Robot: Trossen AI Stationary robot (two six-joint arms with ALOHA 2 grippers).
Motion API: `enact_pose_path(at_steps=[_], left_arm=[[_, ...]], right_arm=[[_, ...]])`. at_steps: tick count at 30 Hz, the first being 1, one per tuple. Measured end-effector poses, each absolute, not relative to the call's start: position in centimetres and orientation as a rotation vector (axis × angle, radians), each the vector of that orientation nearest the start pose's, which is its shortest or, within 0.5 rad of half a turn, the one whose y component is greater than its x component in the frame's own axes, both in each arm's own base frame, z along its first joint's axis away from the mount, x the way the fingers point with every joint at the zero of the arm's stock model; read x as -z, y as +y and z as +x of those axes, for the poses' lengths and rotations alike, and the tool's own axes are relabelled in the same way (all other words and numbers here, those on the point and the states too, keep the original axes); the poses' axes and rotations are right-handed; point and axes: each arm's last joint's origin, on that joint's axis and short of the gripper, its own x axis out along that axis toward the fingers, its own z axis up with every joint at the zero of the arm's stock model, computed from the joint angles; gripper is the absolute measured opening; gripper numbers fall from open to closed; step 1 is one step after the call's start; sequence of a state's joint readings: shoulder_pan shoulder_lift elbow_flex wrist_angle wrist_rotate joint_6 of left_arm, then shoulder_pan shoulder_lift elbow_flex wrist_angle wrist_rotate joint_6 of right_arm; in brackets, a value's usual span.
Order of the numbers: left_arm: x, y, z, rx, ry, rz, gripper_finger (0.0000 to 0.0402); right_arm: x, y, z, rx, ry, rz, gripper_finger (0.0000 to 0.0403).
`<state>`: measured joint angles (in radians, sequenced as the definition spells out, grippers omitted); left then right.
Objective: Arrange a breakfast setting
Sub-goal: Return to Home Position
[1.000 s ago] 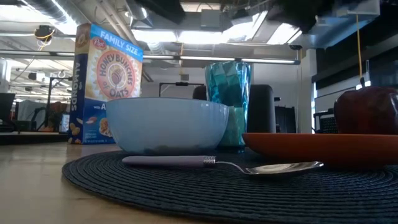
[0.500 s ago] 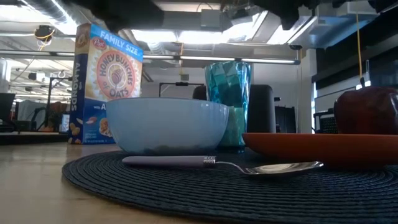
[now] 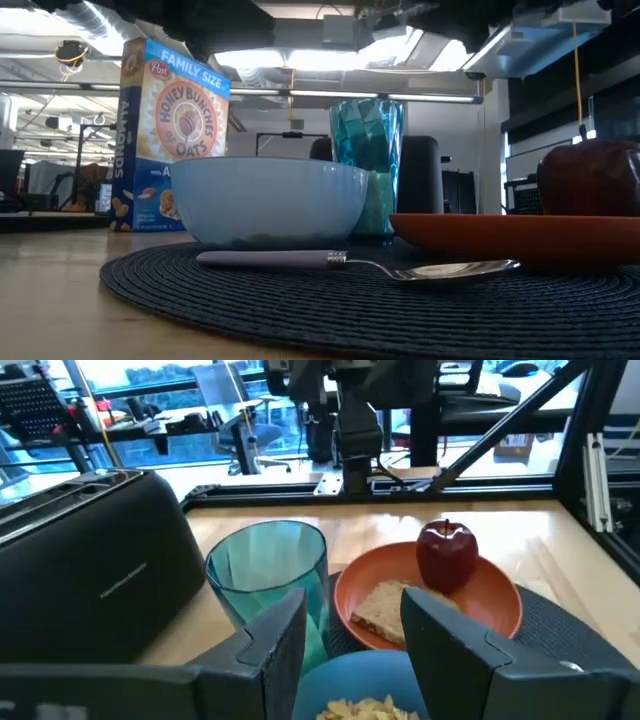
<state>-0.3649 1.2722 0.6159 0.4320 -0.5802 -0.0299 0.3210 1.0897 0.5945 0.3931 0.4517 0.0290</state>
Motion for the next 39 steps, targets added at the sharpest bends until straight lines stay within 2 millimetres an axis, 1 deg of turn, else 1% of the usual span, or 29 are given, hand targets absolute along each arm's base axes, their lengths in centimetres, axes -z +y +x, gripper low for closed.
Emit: enact_pose_path(at_steps=[3, 5, 8, 10, 11, 13, 16, 19, 21, 22, 23, 24, 26, 29, 32, 34, 37, 39], left_arm=[[-23.4, -7.9, 25.1, -0.219, 0.190, 0.075, 0.0160], [-23.7, -7.8, 25.0, -0.217, 0.185, 0.101, 0.0160], [-25.1, -7.5, 24.3, -0.209, 0.132, 0.123, 0.0160], [-26.1, -6.9, 23.6, -0.203, 0.090, 0.125, 0.0160], [-26.3, -6.6, 23.3, -0.200, 0.069, 0.117, 0.0160], [-26.1, -5.8, 22.7, -0.178, 0.021, 0.094, 0.0157], [-24.3, -4.6, 22.0, -0.131, -0.028, 0.072, 0.0137], [-22.8, -2.9, 21.2, -0.104, -0.046, 0.033, 0.0099], [-22.6, -1.7, 20.6, -0.106, -0.065, 0.005, 0.0066], [-22.7, -1.2, 20.2, -0.103, -0.079, -0.008, 0.0050], [-22.8, -0.7, 19.8, -0.093, -0.091, -0.018, 0.0033], [-22.9, -0.3, 19.4, -0.083, -0.096, -0.023, 0.0018], [-23.2, 0.2, 18.6, -0.061, -0.091, -0.020, 0.0006], [-23.4, 0.7, 17.5, -0.071, -0.053, -0.020, 0.0005], [-23.2, 0.9, 16.5, -0.089, 0.008, -0.020, 0.0002], [-23.1, 0.9, 16.0, -0.087, 0.037, -0.019, 0.0002], [-23.1, 0.9, 15.5, -0.090, 0.013, -0.017, 0.0001], [-22.5, 0.9, 15.1, -0.090, -0.008, -0.015, 0.0002]], right_arm=[[-26.3, 6.2, 22.7, 0.141, 0.106, 0.000, 0.0230], [-26.9, 6.2, 22.3, 0.097, 0.071, 0.015, 0.0230], [-29.3, 6.7, 20.8, -0.052, -0.071, 0.014, 0.0230], [-30.6, 6.8, 19.4, -0.080, -0.138, -0.021, 0.0230], [-31.0, 6.7, 18.8, -0.072, -0.145, -0.039, 0.0229], [-31.3, 6.6, 17.6, -0.051, -0.129, -0.075, 0.0221], [-31.4, 6.4, 16.3, -0.064, -0.101, -0.092, 0.0187], [-30.2, 6.7, 15.8, -0.090, -0.072, -0.103, 0.0125], [-29.1, 6.5, 15.2, -0.085, -0.051, -0.112, 0.0072], [-29.0, 6.3, 14.8, -0.070, -0.064, -0.110, 0.0044], [-28.9, 6.0, 14.3, -0.051, -0.084, -0.106, 0.0023], [-28.6, 5.7, 13.8, -0.038, -0.091, -0.109, 0.0012], [-28.1, 4.9, 12.8, -0.008, -0.107, -0.093, 0.0017], [-26.9, 3.7, 11.2, 0.024, -0.132, -0.062, 0.0027], [-25.5, 2.8, 9.9, 0.021, -0.160, -0.017, 0.0015], [-24.5, 2.3, 9.3, 0.008, -0.167, 0.003, 0.0004], [-23.4, 1.8, 8.6, 0.004, -0.158, 0.038, 0.0006], [-22.8, 1.5, 8.5, 0.001, -0.174, 0.067, 0.0003]])
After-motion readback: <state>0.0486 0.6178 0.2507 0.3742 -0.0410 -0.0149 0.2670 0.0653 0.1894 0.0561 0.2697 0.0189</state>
